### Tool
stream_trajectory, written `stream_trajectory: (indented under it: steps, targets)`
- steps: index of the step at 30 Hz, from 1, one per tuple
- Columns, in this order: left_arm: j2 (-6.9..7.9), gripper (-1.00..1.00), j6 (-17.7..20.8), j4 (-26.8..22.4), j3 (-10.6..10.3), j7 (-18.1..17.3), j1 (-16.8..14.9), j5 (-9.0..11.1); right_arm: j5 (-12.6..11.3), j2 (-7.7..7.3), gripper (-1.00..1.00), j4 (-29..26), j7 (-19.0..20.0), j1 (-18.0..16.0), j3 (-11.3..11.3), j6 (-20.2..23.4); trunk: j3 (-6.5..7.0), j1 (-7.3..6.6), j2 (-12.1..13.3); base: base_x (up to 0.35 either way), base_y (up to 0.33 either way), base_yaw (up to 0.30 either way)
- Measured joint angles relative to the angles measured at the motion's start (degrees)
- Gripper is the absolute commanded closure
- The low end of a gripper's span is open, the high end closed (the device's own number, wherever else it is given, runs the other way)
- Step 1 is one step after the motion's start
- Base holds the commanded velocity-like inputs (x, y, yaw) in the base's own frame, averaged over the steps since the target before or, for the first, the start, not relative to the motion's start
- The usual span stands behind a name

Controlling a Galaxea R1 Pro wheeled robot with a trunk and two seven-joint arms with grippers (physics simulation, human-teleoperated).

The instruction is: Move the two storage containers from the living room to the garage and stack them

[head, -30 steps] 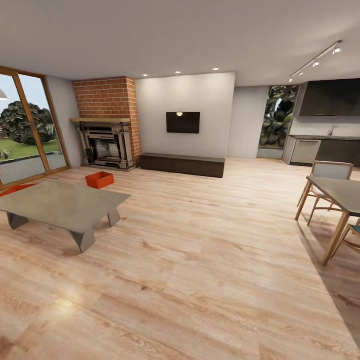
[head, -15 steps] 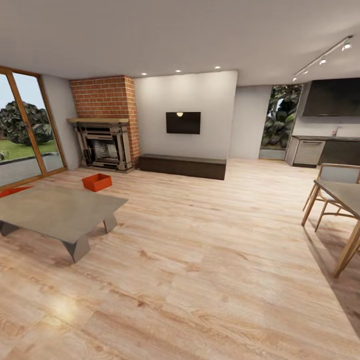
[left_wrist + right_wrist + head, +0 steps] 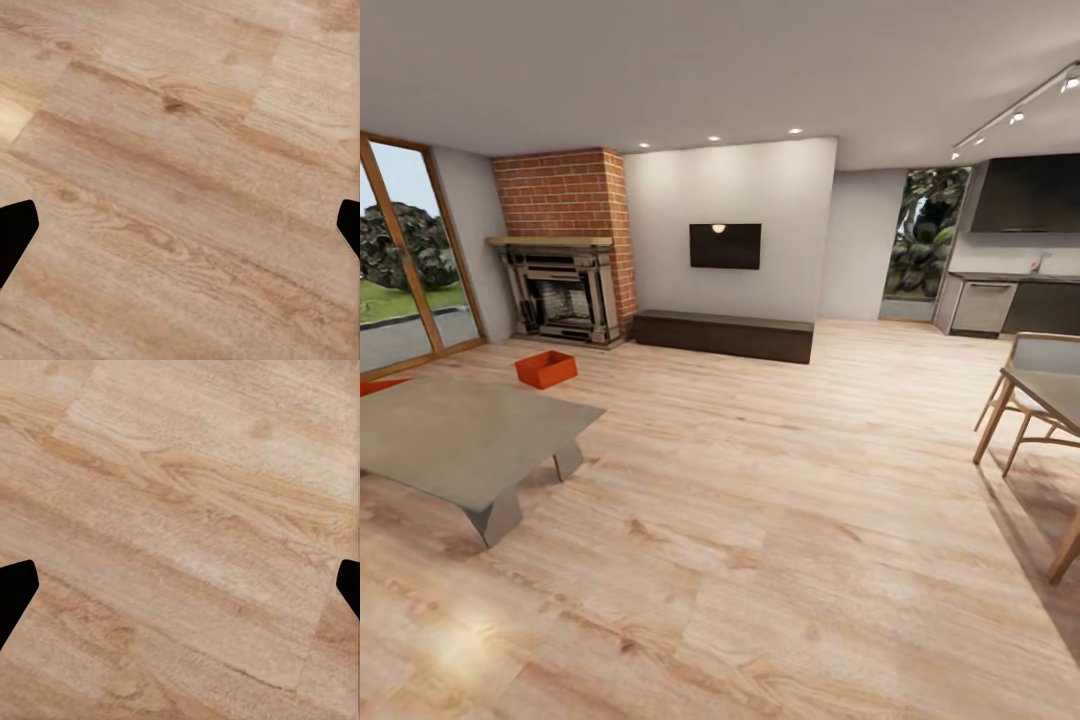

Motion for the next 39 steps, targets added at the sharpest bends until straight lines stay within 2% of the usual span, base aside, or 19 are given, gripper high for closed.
stream_trajectory:
  steps: [24, 39]
  targets:
    - [0.0, -1.0, 0.0, 0.0, 0.0, 0.0, 0.0, 0.0, 0.0, 0.0, -1.0, 0.0, 0.0, 0.0, 0.0, -0.1, 0.0, 0.0, 0.0, 0.33, -0.151, 0.0]
    - [0.0, -1.0, 0.0, 0.0, 0.0, 0.0, 0.0, 0.0, 0.0, 0.0, -1.0, 0.0, 0.0, 0.0, -0.1, -0.1, 0.0, 0.0, 0.0, 0.341, -0.018, 0.0]
